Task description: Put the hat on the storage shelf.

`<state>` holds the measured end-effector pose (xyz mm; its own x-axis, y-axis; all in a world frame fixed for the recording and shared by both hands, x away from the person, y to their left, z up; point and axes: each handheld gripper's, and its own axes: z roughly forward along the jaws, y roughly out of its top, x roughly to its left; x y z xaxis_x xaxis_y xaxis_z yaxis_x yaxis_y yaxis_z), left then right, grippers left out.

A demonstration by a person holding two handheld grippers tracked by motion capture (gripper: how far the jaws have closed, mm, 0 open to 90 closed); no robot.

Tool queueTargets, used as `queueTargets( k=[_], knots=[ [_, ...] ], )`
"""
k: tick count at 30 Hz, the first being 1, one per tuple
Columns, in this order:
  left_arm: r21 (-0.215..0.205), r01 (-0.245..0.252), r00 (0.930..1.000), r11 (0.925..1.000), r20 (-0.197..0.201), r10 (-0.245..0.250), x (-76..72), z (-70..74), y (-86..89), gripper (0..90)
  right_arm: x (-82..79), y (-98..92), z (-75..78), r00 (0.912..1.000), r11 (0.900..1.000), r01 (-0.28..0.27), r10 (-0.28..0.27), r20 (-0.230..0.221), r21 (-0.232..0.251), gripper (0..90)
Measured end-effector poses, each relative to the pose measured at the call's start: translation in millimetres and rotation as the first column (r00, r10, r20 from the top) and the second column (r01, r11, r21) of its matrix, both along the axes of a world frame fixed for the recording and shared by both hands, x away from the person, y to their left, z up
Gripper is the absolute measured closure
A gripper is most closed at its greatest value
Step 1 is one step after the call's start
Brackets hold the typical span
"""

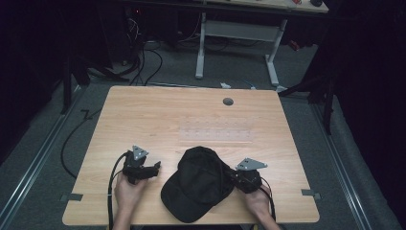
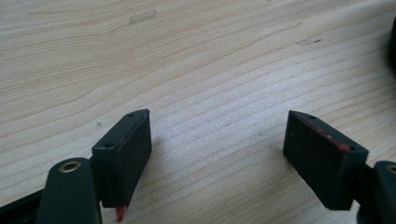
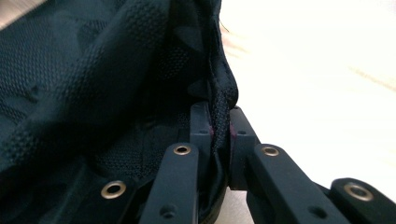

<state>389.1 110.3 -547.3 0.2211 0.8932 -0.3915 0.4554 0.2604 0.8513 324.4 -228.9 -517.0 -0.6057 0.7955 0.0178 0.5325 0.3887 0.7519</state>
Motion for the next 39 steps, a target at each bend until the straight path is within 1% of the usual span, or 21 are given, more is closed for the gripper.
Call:
queueTargets(
  k=[1,2,3,4,8,11,14,17,18,21,22,23,24,26,27,37,38,39],
  knots=[
    [0.000,0.000,1.0000,1.0000,0.000,0.000,0.0,0.0,0.0,23.9,0.6,-0.9,2.1,1.0000,1.000,-0.004,0.004,0.004,0.008,84.4],
    [0.000,0.000,1.0000,1.0000,0.000,0.000,0.0,0.0,0.0,23.9,2.2,-3.6,7.1,0.9999,1.000,-0.009,0.009,0.011,0.028,84.4],
    [0.000,0.000,1.0000,1.0000,0.000,0.000,0.0,0.0,0.0,23.9,2.2,-3.6,7.1,0.9999,1.000,-0.009,0.009,0.011,0.028,84.4],
    [0.000,0.000,1.0000,1.0000,0.000,0.000,-0.1,0.0,0.0,23.9,4.0,-6.0,11.3,0.9998,0.999,-0.014,0.013,0.011,0.046,84.5],
    [-0.001,0.001,1.0000,1.0000,0.001,-0.001,-0.4,0.0,0.0,24.2,5.0,-8.9,19.4,0.9995,0.998,-0.022,0.020,0.026,0.064,84.5],
    [-0.001,0.001,1.0000,1.0000,0.001,-0.001,-0.4,0.0,0.0,24.2,6.2,-10.9,22.2,0.9995,0.997,-0.026,0.024,0.022,0.074,84.5],
    [-0.002,0.001,1.0000,1.0000,0.001,-0.001,-0.4,0.0,0.0,24.3,9.3,-15.3,27.7,0.9991,0.994,-0.041,0.039,0.019,0.105,84.5],
    [-0.002,0.001,1.0000,1.0000,0.001,-0.001,-0.5,0.0,0.0,24.2,10.3,-17.8,31.2,0.9986,0.991,-0.050,0.047,0.022,0.122,84.5],
    [-0.002,0.001,1.0000,1.0000,0.001,-0.001,-0.5,0.0,-0.1,24.2,11.3,-20.3,34.9,0.9983,0.989,-0.055,0.053,0.024,0.135,84.5],
    [-0.002,0.000,1.0000,1.0000,0.001,0.000,-0.5,0.0,-0.1,24.2,13.0,-24.5,42.7,0.9977,0.986,-0.064,0.059,0.032,0.155,84.5],
    [-0.002,0.000,1.0000,1.0000,0.001,0.000,-0.5,0.0,-0.1,24.2,13.0,-24.5,42.7,0.9977,0.986,-0.064,0.059,0.032,0.155,84.5],
    [-0.002,0.000,1.0000,1.0000,0.001,0.000,-0.5,0.0,-0.1,24.2,13.6,-25.9,45.5,0.9974,0.985,-0.066,0.061,0.037,0.162,84.5],
    [-0.002,0.000,1.0000,1.0000,0.001,0.000,-0.5,0.0,-0.1,24.3,14.7,-28.4,51.6,0.9966,0.983,-0.073,0.066,0.050,0.170,84.6],
    [-0.002,0.000,1.0000,1.0000,0.001,0.000,-0.5,0.0,-0.1,24.3,15.4,-30.3,55.6,0.9959,0.981,-0.078,0.069,0.058,0.178,84.5],
    [-0.002,0.000,1.0000,1.0000,0.001,0.000,-0.5,0.0,-0.1,24.3,15.4,-30.3,55.6,0.9959,0.981,-0.078,0.069,0.058,0.178,84.5],
    [-0.009,0.006,1.0000,0.9999,0.000,-0.006,-0.4,0.2,0.6,24.2,20.2,-34.1,77.2,0.9897,0.972,-0.120,0.102,0.101,0.200,84.6],
    [-0.009,0.006,1.0000,0.9999,0.000,-0.006,-0.4,0.2,0.6,24.2,20.2,-34.1,77.2,0.9897,0.972,-0.120,0.102,0.101,0.200,84.6],
    [-0.010,0.009,1.0000,0.9999,-0.003,-0.009,-0.2,0.5,0.8,24.3,21.1,-34.5,81.8,0.9881,0.970,-0.130,0.109,0.109,0.205,84.7]
  ],
)
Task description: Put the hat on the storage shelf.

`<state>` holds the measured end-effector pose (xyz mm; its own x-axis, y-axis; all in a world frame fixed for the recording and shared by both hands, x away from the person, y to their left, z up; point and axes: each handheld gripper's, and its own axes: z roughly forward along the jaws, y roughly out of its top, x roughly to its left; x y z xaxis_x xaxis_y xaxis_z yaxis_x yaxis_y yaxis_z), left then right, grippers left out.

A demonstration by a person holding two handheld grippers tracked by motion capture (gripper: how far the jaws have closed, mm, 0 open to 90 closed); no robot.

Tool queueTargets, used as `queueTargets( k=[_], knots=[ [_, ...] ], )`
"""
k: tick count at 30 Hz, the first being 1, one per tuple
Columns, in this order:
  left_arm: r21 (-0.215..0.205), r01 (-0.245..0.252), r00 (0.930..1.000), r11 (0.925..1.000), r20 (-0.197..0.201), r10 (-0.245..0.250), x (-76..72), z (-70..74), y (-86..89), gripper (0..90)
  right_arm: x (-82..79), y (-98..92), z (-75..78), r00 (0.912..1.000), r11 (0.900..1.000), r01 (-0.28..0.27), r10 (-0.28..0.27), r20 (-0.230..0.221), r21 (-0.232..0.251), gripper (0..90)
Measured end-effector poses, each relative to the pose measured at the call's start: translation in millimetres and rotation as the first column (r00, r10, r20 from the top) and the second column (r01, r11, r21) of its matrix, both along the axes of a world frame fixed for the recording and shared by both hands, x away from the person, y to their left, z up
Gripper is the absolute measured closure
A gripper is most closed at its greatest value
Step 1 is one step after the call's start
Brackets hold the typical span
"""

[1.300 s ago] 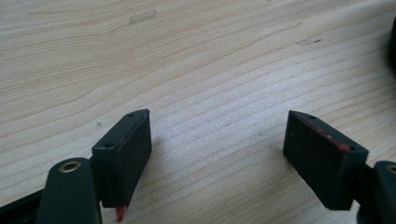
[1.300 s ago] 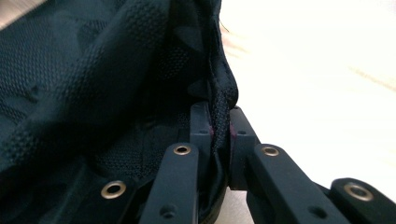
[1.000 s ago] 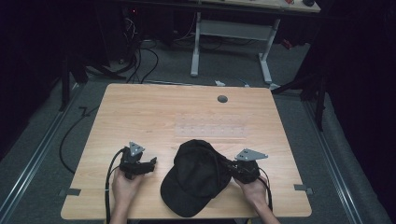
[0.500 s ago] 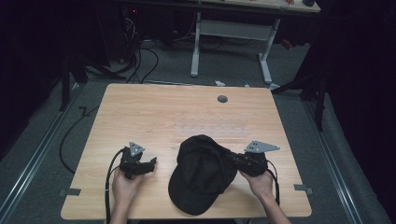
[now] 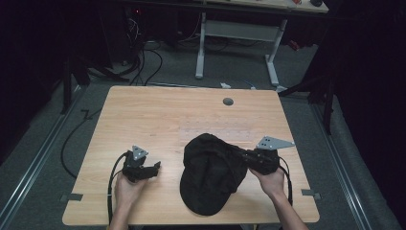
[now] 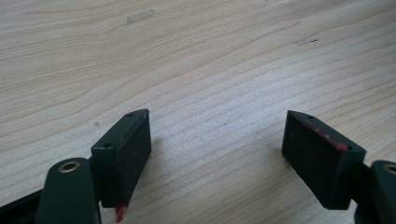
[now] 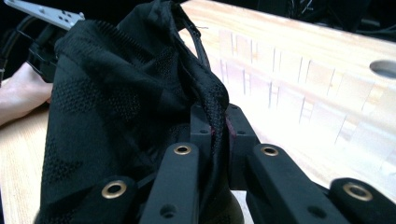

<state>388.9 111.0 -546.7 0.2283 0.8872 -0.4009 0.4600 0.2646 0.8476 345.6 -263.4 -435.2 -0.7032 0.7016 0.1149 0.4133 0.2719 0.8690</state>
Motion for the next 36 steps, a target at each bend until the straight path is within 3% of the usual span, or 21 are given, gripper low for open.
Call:
queueTargets(
  k=[9,15,16,18,19,20,22,24,26,28,30,31,34,35,36],
  knots=[
    [-0.026,0.043,0.9988,0.9987,-0.024,-0.044,-2.5,3.9,-2.9,28.2,3.0,-2.0,15.6,0.9993,0.999,-0.022,0.021,0.032,0.023,84.7],
    [-0.080,0.112,0.9935,0.9906,-0.012,-0.113,-7.9,16.7,-8.6,26.4,5.1,-3.3,26.8,0.9979,0.999,-0.037,0.036,0.054,0.024,84.7],
    [-0.102,0.141,0.9897,0.9848,-0.011,-0.143,-9.7,22.3,-10.6,25.7,5.5,-3.5,31.3,0.9971,0.999,-0.042,0.040,0.066,0.028,84.7],
    [-0.113,0.155,0.9876,0.9814,-0.007,-0.157,-10.9,24.7,-11.1,24.8,6.1,-3.5,35.7,0.9961,0.998,-0.049,0.047,0.074,0.030,84.7],
    [-0.134,0.181,0.9828,0.9742,-0.010,-0.184,-13.1,29.2,-12.7,23.5,6.5,-3.3,37.8,0.9955,0.998,-0.052,0.049,0.081,0.028,84.7],
    [-0.134,0.181,0.9828,0.9742,-0.010,-0.184,-13.1,29.2,-12.7,22.9,6.5,-3.3,37.8,0.9955,0.998,-0.052,0.049,0.081,0.028,84.7],
    [-0.145,0.224,0.9739,0.9637,-0.004,-0.227,-16.9,34.6,-15.4,21.5,8.3,-3.1,44.0,0.9939,0.998,-0.061,0.059,0.094,0.026,84.7],
    [-0.148,0.235,0.9713,0.9605,0.001,-0.238,-18.1,36.4,-16.5,20.3,8.8,-2.9,45.8,0.9938,0.998,-0.063,0.060,0.094,0.027,84.7],
    [-0.160,0.270,0.9624,0.9494,0.015,-0.271,-21.4,42.5,-19.3,19.3,10.2,-2.6,51.2,0.9916,0.997,-0.072,0.070,0.109,0.021,84.7],
    [-0.167,0.281,0.9595,0.9452,0.024,-0.281,-22.5,44.5,-19.9,18.6,10.5,-2.3,52.8,0.9909,0.997,-0.077,0.074,0.112,0.024,84.7],
    [-0.182,0.312,0.9498,0.9325,0.036,-0.311,-25.0,50.5,-22.9,17.7,11.6,-2.3,57.0,0.9895,0.996,-0.089,0.085,0.117,0.030,84.7],
    [-0.182,0.312,0.9498,0.9325,0.036,-0.311,-25.0,50.5,-22.9,17.4,12.0,-2.4,58.0,0.9888,0.995,-0.092,0.088,0.120,0.028,84.7],
    [-0.172,0.355,0.9345,0.9188,0.047,-0.353,-27.7,57.3,-28.5,16.6,13.3,-2.1,61.9,0.9874,0.994,-0.103,0.098,0.125,0.035,84.7],
    [-0.172,0.355,0.9345,0.9188,0.047,-0.353,-27.7,57.3,-28.5,16.5,13.3,-2.1,61.9,0.9874,0.994,-0.103,0.098,0.125,0.035,84.7],
    [-0.178,0.366,0.9305,0.9135,0.051,-0.363,-28.3,59.7,-30.3,16.5,13.7,-1.9,63.2,0.9862,0.993,-0.110,0.104,0.129,0.039,84.7]
  ],
)
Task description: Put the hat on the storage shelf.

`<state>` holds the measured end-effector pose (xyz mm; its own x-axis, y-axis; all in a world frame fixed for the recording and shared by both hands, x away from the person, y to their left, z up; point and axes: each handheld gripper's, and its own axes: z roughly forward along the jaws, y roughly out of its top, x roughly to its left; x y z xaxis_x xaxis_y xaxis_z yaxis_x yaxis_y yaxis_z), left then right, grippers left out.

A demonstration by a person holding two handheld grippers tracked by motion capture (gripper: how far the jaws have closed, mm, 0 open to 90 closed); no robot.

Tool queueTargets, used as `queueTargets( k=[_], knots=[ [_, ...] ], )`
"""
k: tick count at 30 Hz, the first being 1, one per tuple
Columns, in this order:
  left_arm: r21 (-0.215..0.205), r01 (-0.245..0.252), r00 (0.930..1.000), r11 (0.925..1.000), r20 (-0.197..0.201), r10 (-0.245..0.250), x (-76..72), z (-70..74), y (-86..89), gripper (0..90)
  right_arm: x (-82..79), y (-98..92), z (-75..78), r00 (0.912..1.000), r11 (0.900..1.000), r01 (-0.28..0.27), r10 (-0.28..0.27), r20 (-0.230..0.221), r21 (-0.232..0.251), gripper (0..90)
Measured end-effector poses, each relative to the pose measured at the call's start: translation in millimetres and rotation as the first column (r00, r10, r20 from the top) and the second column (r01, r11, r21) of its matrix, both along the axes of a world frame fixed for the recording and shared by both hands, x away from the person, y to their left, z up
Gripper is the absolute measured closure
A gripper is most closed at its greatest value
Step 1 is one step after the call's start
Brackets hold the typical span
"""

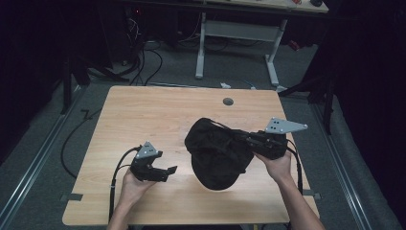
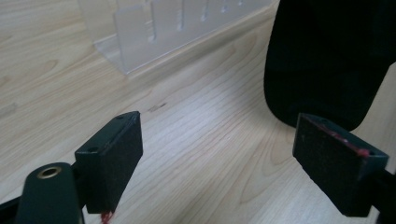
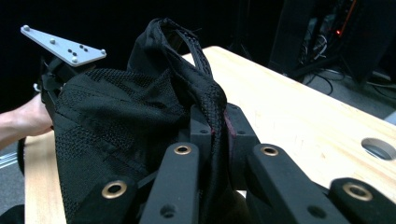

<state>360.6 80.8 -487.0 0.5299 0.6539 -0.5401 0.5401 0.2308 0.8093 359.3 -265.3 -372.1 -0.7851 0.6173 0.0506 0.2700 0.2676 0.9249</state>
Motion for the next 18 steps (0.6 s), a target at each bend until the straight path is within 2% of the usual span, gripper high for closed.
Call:
queueTargets(
  k=[3,5,6,11,15,18],
  knots=[
    [-0.008,0.028,0.9996,0.9996,0.006,-0.028,-1.4,5.2,-4.2,15.5,0.8,0.2,3.0,0.9999,1.000,-0.014,0.014,0.002,0.007,84.7],
    [-0.020,0.063,0.9979,0.9978,0.018,-0.063,-3.4,10.8,-9.1,15.3,1.3,1.2,5.3,0.9996,1.000,-0.030,0.030,0.002,0.008,84.7],
    [-0.020,0.063,0.9979,0.9978,0.018,-0.063,-3.4,10.8,-9.1,15.3,1.3,1.2,5.3,0.9996,1.000,-0.030,0.030,0.002,0.008,84.7],
    [-0.030,0.148,0.9889,0.9885,0.012,-0.148,-7.3,19.6,-20.4,14.6,2.1,4.6,7.4,0.9976,0.998,-0.067,0.067,0.016,0.015,84.7],
    [-0.025,0.180,0.9837,0.9834,0.015,-0.179,-6.9,23.6,-26.2,14.6,1.4,7.8,7.9,0.9956,0.996,-0.091,0.091,0.023,0.014,84.6],
    [-0.047,0.202,0.9794,0.9783,0.019,-0.201,-6.4,28.1,-29.8,14.6,0.9,9.6,8.8,0.9937,0.994,-0.108,0.108,0.030,0.014,84.6]
  ],
)
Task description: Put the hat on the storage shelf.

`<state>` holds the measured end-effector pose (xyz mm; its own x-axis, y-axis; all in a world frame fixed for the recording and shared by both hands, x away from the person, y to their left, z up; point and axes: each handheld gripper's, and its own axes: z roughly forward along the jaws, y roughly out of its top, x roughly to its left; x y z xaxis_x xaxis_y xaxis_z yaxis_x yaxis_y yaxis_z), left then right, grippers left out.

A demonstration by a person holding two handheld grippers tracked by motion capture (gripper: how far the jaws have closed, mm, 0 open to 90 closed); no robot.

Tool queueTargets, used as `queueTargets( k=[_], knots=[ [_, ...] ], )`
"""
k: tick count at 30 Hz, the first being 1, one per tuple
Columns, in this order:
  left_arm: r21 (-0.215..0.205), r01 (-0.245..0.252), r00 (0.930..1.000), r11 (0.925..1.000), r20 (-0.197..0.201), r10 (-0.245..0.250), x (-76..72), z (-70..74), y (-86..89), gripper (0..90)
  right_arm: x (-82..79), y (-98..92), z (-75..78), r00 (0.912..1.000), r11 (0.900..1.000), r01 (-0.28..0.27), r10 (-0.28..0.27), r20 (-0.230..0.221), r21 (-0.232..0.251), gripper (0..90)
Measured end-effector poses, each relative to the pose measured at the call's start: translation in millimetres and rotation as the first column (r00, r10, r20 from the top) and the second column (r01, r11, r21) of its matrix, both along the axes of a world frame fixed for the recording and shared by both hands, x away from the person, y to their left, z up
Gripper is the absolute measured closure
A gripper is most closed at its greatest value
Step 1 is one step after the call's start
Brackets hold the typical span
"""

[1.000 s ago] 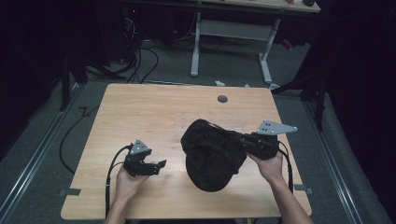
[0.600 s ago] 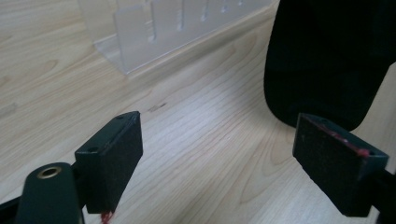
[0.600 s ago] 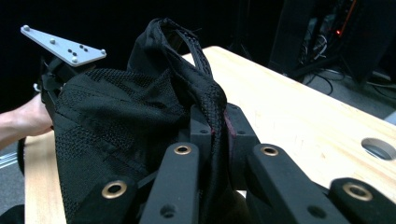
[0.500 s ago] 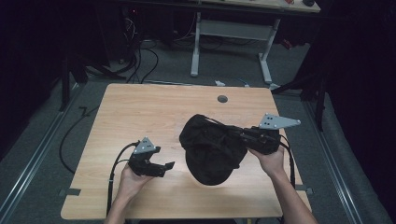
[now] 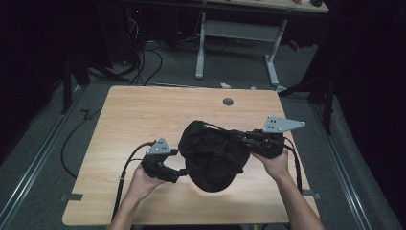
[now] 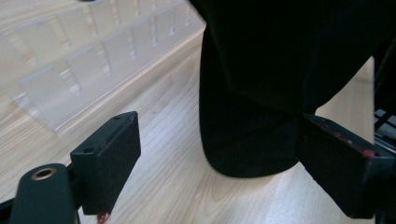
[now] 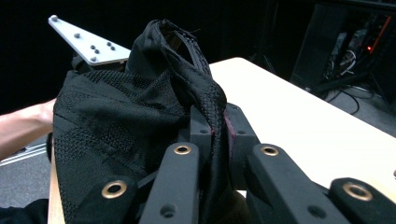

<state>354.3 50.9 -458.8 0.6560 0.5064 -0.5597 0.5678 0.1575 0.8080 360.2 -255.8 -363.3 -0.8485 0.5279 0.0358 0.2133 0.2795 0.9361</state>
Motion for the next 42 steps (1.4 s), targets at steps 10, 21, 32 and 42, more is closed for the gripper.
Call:
queueTargets(
  k=[10,21,32,42],
  knots=[
    [-0.044,0.079,0.9966,0.9959,-0.017,-0.080,2.4,6.4,-7.6,14.5,-1.5,2.4,0.8,0.9985,0.998,-0.047,0.047,0.028,0.031,84.6],
    [-0.040,0.117,0.9927,0.9923,-0.024,-0.118,1.1,8.5,-10.5,18.5,6.0,5.9,-3.7,0.9981,0.998,-0.044,0.042,0.045,0.047,84.6],
    [-0.012,0.156,0.9877,0.9877,-0.007,-0.156,-4.8,9.9,-11.5,32.2,12.9,9.7,-4.8,0.9979,0.999,0.000,-0.003,0.064,0.048,84.5],
    [-0.009,0.169,0.9855,0.9856,-0.016,-0.169,-6.0,12.0,-15.7,44.1,18.5,18.0,-8.3,0.9968,0.998,0.005,-0.010,0.079,0.064,84.4]
  ],
)
